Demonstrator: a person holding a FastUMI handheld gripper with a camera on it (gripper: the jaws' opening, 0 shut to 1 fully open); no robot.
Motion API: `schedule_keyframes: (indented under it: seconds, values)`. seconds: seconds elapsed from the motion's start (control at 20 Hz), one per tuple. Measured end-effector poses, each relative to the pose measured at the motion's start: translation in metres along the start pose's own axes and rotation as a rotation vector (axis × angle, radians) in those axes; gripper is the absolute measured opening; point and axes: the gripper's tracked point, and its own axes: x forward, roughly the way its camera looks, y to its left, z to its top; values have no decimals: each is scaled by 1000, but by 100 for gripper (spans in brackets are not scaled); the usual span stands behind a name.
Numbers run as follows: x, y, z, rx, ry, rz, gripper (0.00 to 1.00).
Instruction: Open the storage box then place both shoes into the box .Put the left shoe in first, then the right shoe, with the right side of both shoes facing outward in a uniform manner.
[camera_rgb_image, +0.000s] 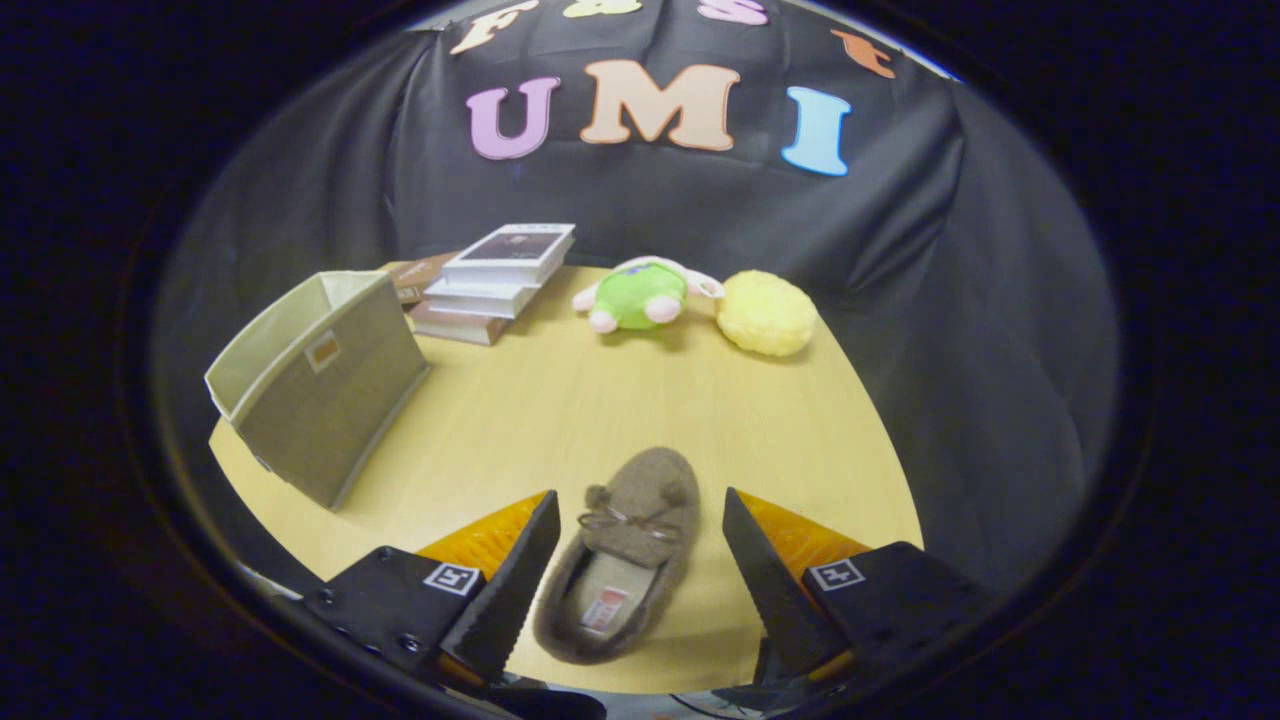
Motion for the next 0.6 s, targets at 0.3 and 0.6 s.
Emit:
schedule_keyframes:
  seconds: [0.3, 0.6]
  values:
    - [30, -10, -55, 23, 126, 29, 100]
    - [47, -15, -86, 92, 259, 47, 68]
